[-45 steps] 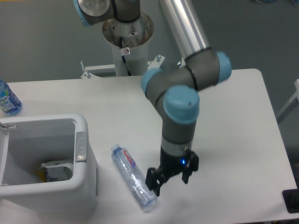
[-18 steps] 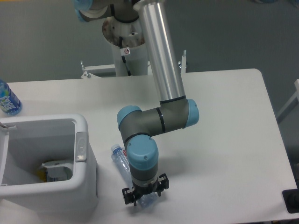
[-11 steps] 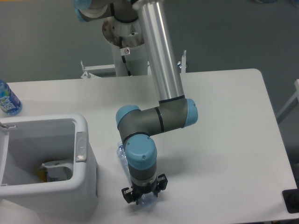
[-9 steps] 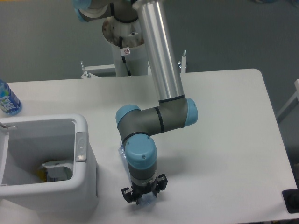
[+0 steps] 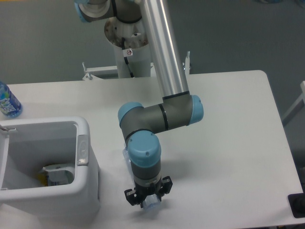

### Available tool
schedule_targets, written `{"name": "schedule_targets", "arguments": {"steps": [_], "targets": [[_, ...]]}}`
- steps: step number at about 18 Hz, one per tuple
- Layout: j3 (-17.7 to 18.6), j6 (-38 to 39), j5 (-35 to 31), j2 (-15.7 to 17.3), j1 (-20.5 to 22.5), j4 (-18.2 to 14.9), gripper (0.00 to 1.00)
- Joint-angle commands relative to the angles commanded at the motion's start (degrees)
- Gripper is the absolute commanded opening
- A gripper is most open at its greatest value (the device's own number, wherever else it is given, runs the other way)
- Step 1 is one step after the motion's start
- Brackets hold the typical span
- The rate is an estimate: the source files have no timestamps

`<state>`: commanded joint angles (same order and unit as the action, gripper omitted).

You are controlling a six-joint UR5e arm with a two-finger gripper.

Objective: Place the trash in the trash can
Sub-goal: 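Lift the bottle and carry it over the trash bin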

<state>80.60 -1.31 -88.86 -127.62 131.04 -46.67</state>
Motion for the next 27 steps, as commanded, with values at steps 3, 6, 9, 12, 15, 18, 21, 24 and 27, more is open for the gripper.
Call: {"name": "schedule_targets", "arguments": {"steps": [3, 6, 9, 12, 15, 18, 21, 24, 27], "targets": [[-1.23, -0.10, 1.13, 3.68, 2.98, 0.27, 0.60], [-5.00, 0.96, 6.48, 6.85, 5.36, 0.27, 0.60], [-9.56, 2.27, 9.75, 9.40, 6.94, 0.35, 0.60], [-13.35, 2.37, 10.81, 11.69, 6.77, 0.44, 0.60], [-14.94, 2.45, 10.81, 14.15, 4.94, 0.62, 0.60], [-14.50, 2.72, 10.81, 16.87, 2.91, 0.62, 0.60], [-14.94, 3.51, 10.81, 17.06, 0.37, 0.70, 0.60], [-15.38, 3.33, 10.72, 17.06, -3.24, 0.79, 0.60], [-15.91, 3.51, 10.72, 17.06, -5.79, 1.93, 0.60]]}}
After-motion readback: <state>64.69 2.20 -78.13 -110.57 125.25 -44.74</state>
